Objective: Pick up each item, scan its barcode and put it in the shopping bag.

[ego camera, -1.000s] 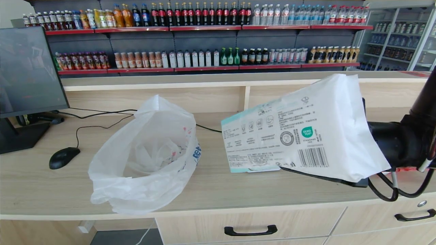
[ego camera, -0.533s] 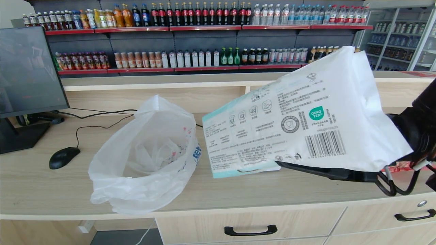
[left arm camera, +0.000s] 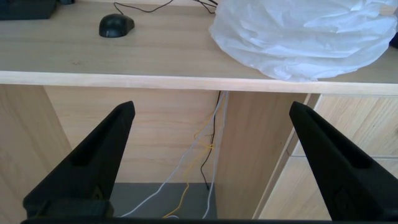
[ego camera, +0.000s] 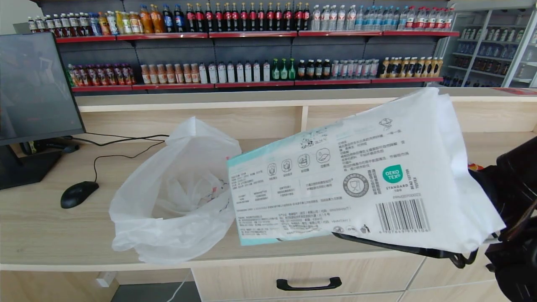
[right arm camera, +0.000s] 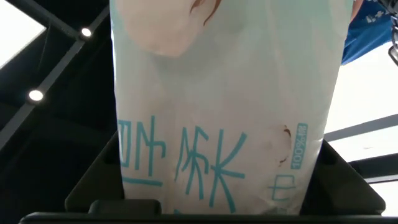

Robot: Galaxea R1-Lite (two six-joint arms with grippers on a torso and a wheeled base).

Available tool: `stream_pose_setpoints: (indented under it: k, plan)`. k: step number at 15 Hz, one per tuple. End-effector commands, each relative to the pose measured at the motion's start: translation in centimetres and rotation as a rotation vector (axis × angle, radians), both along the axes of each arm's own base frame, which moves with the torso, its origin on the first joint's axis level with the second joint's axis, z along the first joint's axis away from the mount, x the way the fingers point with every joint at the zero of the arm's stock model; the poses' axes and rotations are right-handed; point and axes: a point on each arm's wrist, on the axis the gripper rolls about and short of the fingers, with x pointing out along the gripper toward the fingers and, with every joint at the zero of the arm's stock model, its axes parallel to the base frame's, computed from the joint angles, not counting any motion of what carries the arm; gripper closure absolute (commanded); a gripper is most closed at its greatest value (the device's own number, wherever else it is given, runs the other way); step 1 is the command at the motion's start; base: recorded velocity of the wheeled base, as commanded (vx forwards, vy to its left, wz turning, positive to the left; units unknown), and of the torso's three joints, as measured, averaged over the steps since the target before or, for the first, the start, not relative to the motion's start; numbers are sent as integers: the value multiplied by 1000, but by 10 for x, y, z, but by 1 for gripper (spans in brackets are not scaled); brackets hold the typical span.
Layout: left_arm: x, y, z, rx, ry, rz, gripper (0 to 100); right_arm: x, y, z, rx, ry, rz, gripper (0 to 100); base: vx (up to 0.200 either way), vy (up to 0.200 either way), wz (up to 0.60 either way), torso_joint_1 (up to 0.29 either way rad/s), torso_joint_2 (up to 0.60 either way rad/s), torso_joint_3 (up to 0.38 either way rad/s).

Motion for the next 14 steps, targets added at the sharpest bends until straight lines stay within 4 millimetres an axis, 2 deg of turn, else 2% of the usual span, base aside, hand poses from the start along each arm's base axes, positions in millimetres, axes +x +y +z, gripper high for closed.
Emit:
stream_pose_setpoints:
  k: [1,5,14]
  plan:
    - [0,0,0,0,0,1,0,5,6,-13,-27,42,7,100,0,0,0,0,0,0]
    - [0,0,0,0,-2,-1,0,0,10,-14,-30,47,30,100,0,0,0,0,0,0]
    - [0,0,0,0,0,1,0,6,4,-15,-31,48,1,100,0,0,0,0,0,0]
